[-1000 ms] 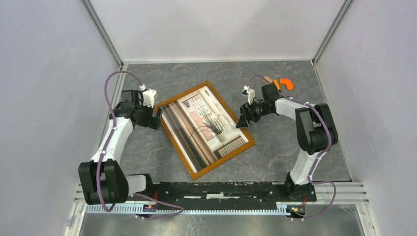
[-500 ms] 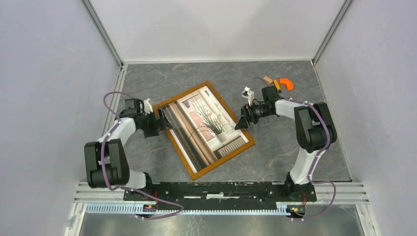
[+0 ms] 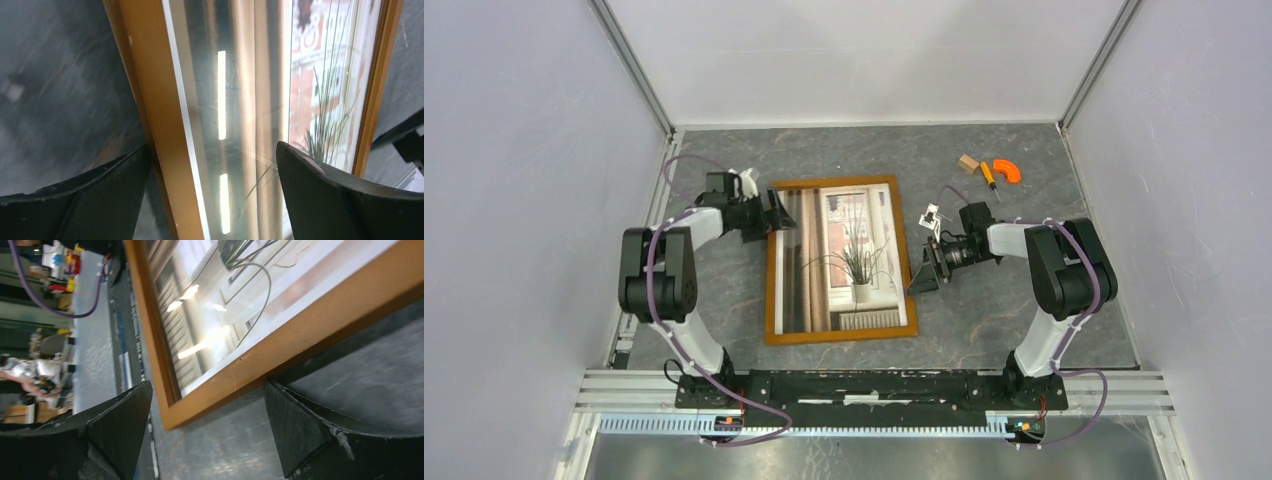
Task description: Take the photo out of the frame
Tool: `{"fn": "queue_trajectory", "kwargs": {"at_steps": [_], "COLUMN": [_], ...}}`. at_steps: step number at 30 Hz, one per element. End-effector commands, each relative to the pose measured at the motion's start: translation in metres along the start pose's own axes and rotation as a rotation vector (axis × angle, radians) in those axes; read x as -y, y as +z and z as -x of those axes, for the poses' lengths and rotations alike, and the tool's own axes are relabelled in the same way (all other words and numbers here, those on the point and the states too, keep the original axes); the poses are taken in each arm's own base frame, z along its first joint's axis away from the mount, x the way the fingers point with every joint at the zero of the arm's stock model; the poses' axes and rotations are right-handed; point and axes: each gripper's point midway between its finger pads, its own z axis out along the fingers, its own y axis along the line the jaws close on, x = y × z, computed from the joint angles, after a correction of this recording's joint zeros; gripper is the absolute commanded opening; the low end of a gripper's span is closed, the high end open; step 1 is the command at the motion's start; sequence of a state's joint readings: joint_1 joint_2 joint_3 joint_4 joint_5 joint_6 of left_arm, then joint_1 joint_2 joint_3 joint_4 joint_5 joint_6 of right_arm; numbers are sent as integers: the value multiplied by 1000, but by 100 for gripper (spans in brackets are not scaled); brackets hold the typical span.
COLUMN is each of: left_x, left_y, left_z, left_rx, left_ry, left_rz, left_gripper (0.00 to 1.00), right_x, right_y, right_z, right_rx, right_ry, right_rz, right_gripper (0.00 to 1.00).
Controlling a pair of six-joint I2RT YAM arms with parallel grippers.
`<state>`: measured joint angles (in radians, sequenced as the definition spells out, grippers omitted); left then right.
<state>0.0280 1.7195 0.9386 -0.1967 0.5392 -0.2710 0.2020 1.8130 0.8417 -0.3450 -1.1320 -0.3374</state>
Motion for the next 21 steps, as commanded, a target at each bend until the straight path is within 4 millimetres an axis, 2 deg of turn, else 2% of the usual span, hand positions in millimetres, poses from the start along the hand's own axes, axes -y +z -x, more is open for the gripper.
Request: {"fn": "queue_trajectory", "kwargs": {"at_steps": [1,3,6,12,14,16,21], "left_x": [21,24,21,-1,-9,-12,-7], "left_y": [38,39,27,-28,-47,-57,-61], "left_z": [-10,-9,-7,2,-3,-12,-41], "left_rx": [-72,-67,-37,57,56,37,-53], "left_ry": [-9,-10,8,177,265,329,430], "left_rz": [-33,-26,26,285,388,426,425], "left_gripper": [100,100,100,100,100,100,96], "right_x": [8,10,19,35,40,44,42], "right_y": [-4,-6,-10,-20,-25,-29,-38], "right_z": [-95,-92,-86,-60,-47,-30,8], "right_rx": [-278,-270,-254,-206,-175,-134,-70], "right_ry": [192,170,141,72,40,4,-42], "right_rz": [-137,-158,-228,-336,-371,-396,-418], "right_gripper": [90,89,89,89,90,90,93]}}
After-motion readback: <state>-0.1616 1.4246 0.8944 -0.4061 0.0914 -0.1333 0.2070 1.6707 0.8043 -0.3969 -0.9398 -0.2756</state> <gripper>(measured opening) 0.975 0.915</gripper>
